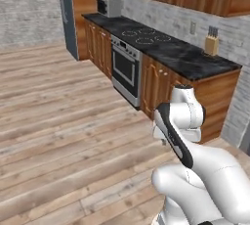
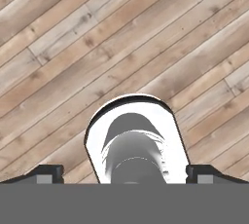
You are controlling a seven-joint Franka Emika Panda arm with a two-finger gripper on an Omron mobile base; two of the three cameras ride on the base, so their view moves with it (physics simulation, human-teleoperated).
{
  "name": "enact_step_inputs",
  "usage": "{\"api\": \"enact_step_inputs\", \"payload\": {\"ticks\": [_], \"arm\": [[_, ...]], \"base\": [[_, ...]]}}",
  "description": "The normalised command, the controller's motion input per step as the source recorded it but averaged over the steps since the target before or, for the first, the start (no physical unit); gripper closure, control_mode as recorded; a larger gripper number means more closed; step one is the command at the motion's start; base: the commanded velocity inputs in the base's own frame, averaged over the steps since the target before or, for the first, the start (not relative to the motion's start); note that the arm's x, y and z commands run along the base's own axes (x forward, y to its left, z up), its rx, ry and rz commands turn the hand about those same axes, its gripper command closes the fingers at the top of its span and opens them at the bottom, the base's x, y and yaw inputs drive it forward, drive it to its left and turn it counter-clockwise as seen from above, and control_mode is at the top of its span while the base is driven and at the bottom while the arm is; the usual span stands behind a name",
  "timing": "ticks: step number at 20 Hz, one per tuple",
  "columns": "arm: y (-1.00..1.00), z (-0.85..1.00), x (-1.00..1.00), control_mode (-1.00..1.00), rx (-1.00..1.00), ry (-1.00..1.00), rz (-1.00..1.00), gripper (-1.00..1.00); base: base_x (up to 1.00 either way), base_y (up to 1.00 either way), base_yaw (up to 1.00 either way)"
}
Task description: Move the cutting board and knife to the sink. Then move spray from the cabinet to the counter.
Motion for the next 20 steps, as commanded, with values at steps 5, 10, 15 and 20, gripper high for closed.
{"api": "enact_step_inputs", "payload": {"ticks": [5, 10, 15, 20], "arm": [[0.00, 0.00, 0.00, 1.00, 0.00, 0.00, 0.00, -1.00], [0.00, 0.00, 0.00, 1.00, 0.00, 0.00, 0.00, -1.00], [0.00, 0.00, 0.00, 1.00, 0.00, 0.00, 0.00, -1.00], [0.00, 0.00, 0.00, 1.00, 0.00, 0.00, 0.00, -1.00]], "base": [[0.82, 0.09, 0.13], [0.86, 0.07, 0.12], [0.85, 0.03, 0.12], [0.80, 0.00, 0.15]]}}
